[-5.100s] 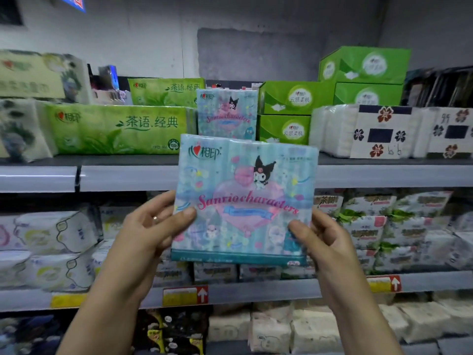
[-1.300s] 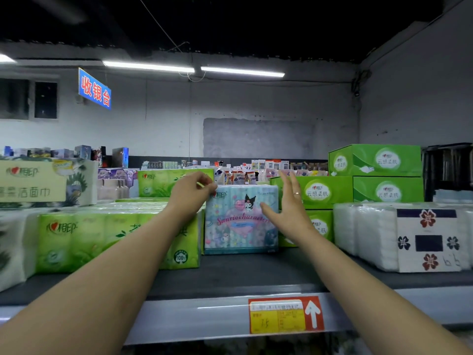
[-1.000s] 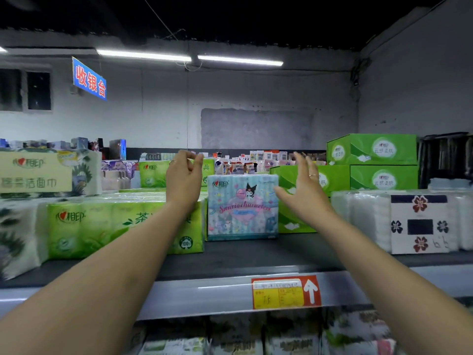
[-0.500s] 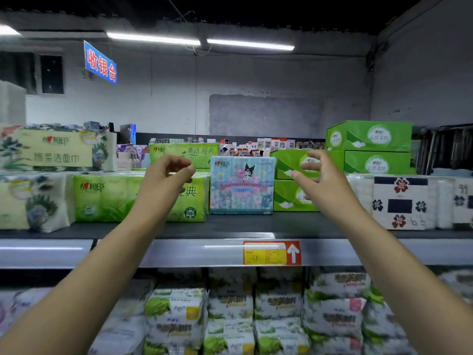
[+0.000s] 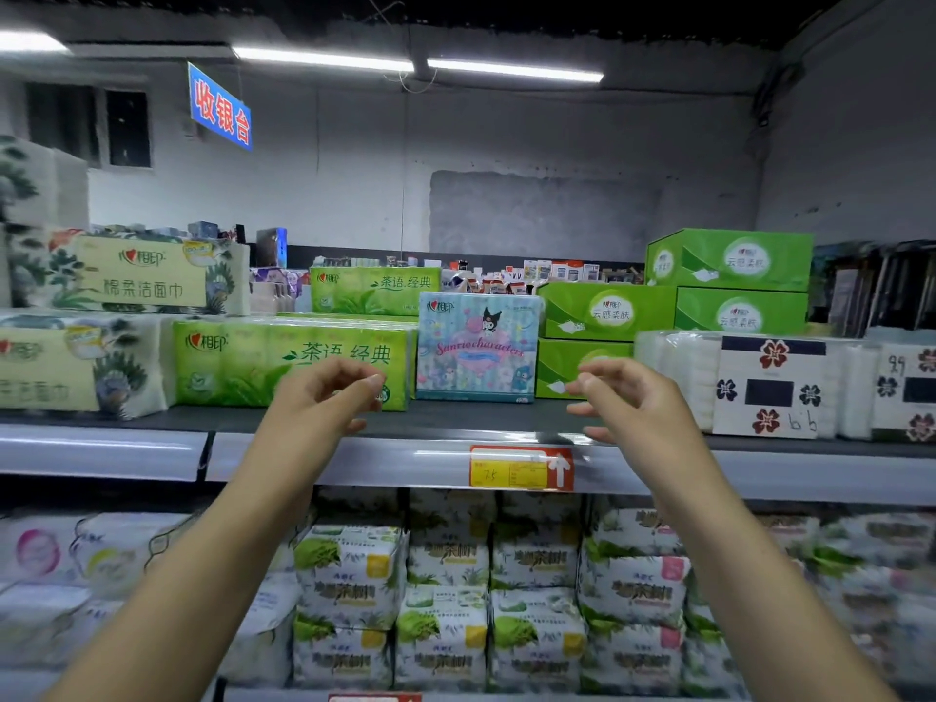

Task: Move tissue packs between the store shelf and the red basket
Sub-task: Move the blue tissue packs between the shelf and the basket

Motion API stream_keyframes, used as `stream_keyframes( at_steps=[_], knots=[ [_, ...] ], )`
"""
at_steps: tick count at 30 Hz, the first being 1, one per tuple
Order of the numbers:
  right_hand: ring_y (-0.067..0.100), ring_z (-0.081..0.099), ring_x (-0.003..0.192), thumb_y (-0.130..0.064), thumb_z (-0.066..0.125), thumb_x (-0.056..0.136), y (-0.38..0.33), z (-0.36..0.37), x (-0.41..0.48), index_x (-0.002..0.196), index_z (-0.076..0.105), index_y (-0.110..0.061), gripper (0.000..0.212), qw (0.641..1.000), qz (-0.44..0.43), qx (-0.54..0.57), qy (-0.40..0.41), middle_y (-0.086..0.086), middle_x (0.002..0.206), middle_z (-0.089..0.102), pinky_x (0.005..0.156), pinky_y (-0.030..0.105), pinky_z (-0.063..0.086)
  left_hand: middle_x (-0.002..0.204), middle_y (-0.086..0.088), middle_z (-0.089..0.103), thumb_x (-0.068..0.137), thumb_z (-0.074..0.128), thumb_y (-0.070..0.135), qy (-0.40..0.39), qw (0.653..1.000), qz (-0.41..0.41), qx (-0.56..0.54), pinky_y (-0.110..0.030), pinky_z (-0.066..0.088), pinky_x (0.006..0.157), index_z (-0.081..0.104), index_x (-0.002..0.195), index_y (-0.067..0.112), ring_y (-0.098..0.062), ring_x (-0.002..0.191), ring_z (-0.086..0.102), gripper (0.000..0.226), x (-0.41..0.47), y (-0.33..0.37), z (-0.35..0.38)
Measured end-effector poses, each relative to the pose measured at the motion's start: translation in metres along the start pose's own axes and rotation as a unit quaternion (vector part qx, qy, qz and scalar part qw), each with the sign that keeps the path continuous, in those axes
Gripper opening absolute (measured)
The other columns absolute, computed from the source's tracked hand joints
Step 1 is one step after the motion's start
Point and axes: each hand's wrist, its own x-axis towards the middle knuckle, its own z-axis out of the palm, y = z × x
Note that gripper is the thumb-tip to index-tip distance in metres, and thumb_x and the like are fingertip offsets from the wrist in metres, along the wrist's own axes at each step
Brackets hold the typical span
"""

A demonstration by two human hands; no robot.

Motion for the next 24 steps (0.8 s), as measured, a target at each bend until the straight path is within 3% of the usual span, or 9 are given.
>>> stream_keyframes(
  at_steps=[4,8,24],
  knots=[
    [0.013,0.068,0.090,-0.022,0.055,0.093,0.008,0.000,-0.013,0.097,0.062,-0.023,0.009,0.999,0.033,0.029,-0.023,-0.003,0.099,0.070,0.078,0.032,0.056,0.086,-0.002,0.065,0.090,0.060,0.019,-0.014,1.000,-0.009,0.009,-0.031,0.052,0.083,0.066,0.089,0.012,-0.013,0.082,0.065,0.010,-0.013,-0.001,-0.003],
    [0.009,0.069,0.086,-0.021,0.054,0.093,0.013,-0.002,-0.019,0.096,0.063,-0.023,0.009,0.998,0.047,0.039,-0.035,-0.004,0.096,0.071,0.068,0.020,0.054,0.086,-0.003,0.067,0.089,0.060,0.021,-0.010,1.000,-0.015,0.009,-0.028,0.051,0.079,0.068,0.090,0.013,-0.008,0.079,0.067,0.011,-0.020,-0.003,-0.009],
    [0.015,0.070,0.084,-0.021,0.054,0.093,0.011,0.023,-0.049,0.096,0.065,-0.020,0.011,0.994,0.096,0.047,-0.018,-0.002,0.089,0.074,0.077,0.031,0.055,0.084,-0.001,0.069,0.090,0.057,0.018,-0.005,0.998,-0.046,-0.033,-0.031,0.049,0.081,0.068,0.085,0.015,-0.012,0.082,0.066,0.012,-0.036,-0.016,-0.062]
  ],
)
